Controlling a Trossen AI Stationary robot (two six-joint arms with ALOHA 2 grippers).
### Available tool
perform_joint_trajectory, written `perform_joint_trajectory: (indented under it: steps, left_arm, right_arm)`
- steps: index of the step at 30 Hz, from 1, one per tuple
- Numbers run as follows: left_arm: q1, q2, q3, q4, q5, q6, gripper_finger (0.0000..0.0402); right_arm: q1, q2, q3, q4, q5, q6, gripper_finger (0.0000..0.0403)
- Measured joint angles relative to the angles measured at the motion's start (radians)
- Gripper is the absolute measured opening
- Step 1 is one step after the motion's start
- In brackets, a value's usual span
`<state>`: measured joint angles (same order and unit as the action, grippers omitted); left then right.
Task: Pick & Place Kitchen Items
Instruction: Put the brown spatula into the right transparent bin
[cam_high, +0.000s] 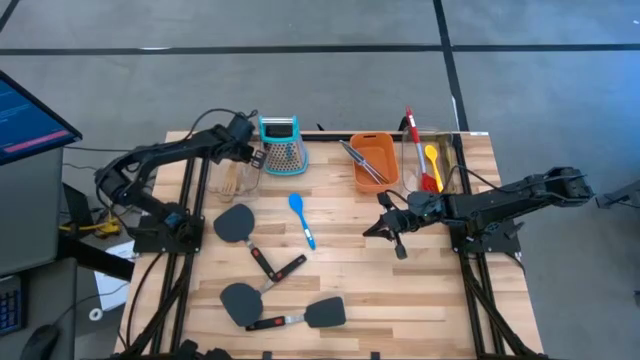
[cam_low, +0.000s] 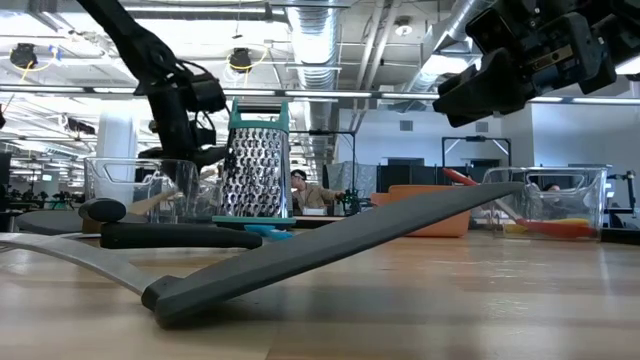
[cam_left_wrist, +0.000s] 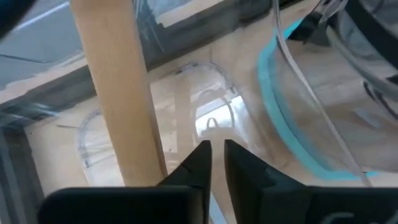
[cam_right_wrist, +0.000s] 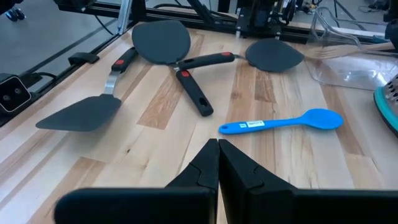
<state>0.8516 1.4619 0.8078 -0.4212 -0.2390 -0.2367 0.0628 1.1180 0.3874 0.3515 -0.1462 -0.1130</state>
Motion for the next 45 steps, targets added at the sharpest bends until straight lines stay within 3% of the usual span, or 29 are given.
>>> perform_joint_trajectory:
  steps: [8, 15, 25, 31, 37, 45]
  left_arm:
    - [0.000, -0.123, 0.000, 0.002, -0.006, 0.000, 0.0059]
    - [0.001, -0.178, -0.003, -0.010, -0.091, 0.017, 0.0069]
    - [0.007, -0.178, -0.009, -0.002, -0.132, 0.010, 0.0196]
    - [0.007, -0.178, -0.101, 0.075, -0.110, -0.058, 0.0257]
    - [0.013, -0.178, -0.216, 0.260, -0.103, -0.060, 0.0259]
    - [0.020, -0.177, -0.266, 0.284, -0.129, -0.068, 0.0224]
  right_arm:
    - [0.000, 0.000, 0.000, -0.006, 0.002, 0.001, 0.0000]
    - [0.000, 0.000, 0.000, -0.010, 0.002, 0.001, 0.0000]
    - [0.000, 0.000, 0.000, -0.031, 0.002, 0.001, 0.0000]
    - [0.000, 0.000, 0.000, -0.030, 0.002, 0.001, 0.0000]
    - [0.000, 0.000, 0.000, -0.030, 0.002, 0.001, 0.0000]
    - [0.000, 0.000, 0.000, -0.029, 0.002, 0.001, 0.0000]
